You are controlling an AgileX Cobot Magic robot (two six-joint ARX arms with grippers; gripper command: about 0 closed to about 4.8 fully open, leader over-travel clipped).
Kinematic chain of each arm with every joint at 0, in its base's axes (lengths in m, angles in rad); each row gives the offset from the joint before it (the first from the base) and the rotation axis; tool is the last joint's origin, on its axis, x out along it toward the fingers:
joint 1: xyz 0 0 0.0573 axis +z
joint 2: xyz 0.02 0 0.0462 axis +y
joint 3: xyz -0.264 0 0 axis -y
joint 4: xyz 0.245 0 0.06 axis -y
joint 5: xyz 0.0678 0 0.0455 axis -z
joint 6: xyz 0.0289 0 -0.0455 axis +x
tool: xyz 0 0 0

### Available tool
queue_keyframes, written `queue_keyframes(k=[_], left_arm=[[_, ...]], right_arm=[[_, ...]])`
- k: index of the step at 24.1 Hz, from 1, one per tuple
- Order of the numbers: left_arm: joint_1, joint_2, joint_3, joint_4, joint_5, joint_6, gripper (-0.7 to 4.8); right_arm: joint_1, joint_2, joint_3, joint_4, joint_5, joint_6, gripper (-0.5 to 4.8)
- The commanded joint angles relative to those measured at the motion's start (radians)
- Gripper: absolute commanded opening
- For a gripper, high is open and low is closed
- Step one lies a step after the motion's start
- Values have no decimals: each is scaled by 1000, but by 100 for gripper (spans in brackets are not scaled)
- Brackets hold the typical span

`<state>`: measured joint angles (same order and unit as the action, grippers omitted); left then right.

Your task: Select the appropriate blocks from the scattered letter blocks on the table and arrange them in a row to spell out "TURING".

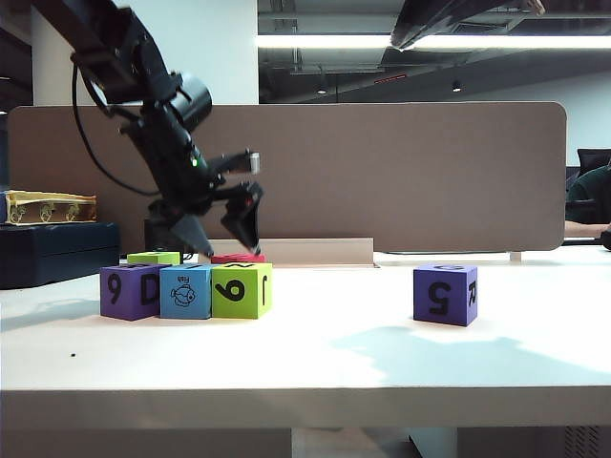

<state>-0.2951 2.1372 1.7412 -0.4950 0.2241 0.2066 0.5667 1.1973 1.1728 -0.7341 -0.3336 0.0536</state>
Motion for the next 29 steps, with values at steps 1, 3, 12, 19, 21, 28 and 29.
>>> queue_keyframes(k=[1,3,12,19,21,28,29], left_arm=[[0,9,3,10,0,3,479],[0,20,3,13,0,3,479],[-3,56,3,10,0,-2,329],[-3,54,5,23,0,-24,307],[-3,54,5,24,0,-24,304],[-3,35,30,-4,-3,-31,298],[-3,32,35,-9,-3,-31,298]], right_arm=[[2,-2,5,0,-2,-2,-1],[2,-2,5,0,-1,-2,-1],[2,-2,3,1,2,-2,-1],[2,-2,3,1,2,-2,-1],[2,-2,3,0,2,-2,-1],[2,-2,3,0,1,-2,-1],[2,-2,3,-2,2,-2,-1]])
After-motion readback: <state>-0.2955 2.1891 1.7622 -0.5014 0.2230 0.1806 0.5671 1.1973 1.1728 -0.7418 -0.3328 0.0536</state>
